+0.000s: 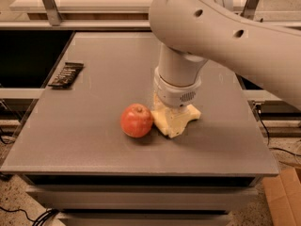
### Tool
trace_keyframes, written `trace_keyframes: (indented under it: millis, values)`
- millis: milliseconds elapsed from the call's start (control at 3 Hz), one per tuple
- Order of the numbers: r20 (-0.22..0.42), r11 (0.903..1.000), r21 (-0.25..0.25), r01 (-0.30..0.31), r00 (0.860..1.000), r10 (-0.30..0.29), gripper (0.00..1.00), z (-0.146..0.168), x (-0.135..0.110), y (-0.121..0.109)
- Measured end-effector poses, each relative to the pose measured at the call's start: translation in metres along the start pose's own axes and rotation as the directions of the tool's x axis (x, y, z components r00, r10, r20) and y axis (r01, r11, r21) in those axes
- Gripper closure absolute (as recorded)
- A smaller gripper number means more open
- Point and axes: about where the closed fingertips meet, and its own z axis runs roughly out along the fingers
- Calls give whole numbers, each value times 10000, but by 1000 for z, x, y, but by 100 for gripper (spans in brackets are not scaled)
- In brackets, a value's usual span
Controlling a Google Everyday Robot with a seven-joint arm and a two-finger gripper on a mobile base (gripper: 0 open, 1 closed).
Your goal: Move sponge near apple
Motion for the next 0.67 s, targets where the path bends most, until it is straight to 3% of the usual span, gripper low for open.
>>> trace_keyframes:
  millis: [667]
  values:
    - [47,9999,-105,62,10000,-62,13,2,2,0]
